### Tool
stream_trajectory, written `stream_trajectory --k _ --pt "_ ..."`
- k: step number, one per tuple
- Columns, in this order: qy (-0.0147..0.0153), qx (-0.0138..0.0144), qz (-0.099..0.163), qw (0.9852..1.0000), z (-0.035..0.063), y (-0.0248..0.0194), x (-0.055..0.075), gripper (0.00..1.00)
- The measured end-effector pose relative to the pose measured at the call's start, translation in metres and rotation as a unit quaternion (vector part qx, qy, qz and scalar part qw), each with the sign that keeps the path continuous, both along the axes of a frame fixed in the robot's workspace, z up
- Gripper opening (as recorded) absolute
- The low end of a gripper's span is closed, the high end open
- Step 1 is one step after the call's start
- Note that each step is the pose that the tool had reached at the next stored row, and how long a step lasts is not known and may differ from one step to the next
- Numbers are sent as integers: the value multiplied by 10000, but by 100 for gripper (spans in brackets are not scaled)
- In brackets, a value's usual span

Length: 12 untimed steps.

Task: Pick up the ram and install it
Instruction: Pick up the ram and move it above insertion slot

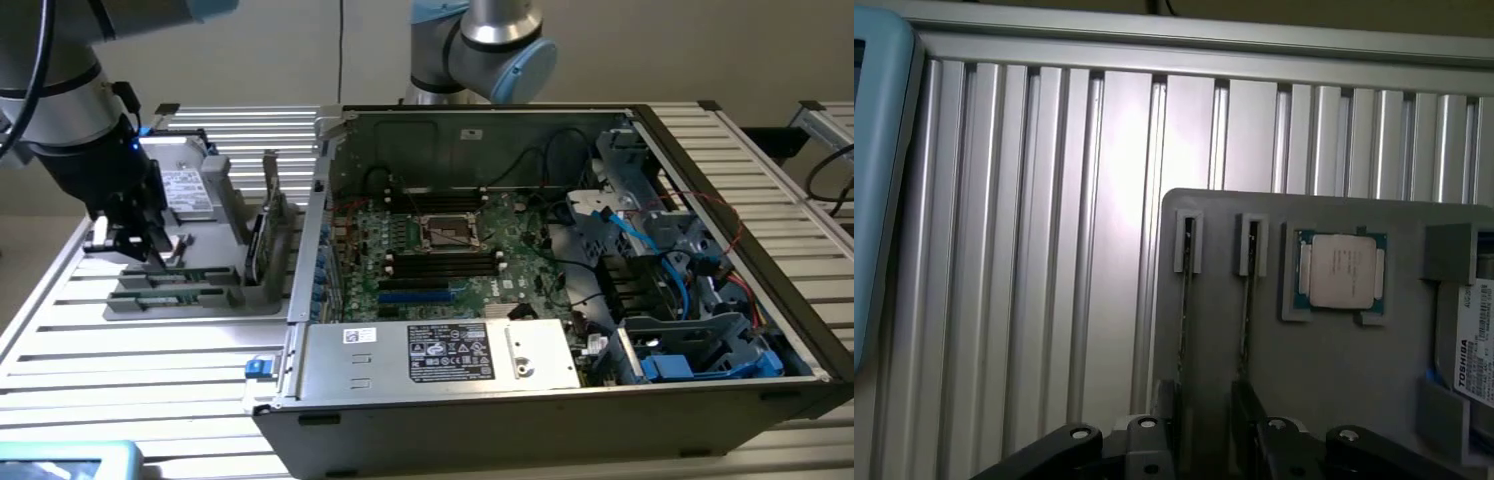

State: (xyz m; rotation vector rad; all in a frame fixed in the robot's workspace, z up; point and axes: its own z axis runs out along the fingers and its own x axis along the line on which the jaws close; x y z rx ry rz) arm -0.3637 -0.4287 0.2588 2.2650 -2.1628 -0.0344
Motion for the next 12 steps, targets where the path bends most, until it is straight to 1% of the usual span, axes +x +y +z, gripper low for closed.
stream_trajectory --k 12 --pt "0 -2 0 10000 -203 -1 13 36"
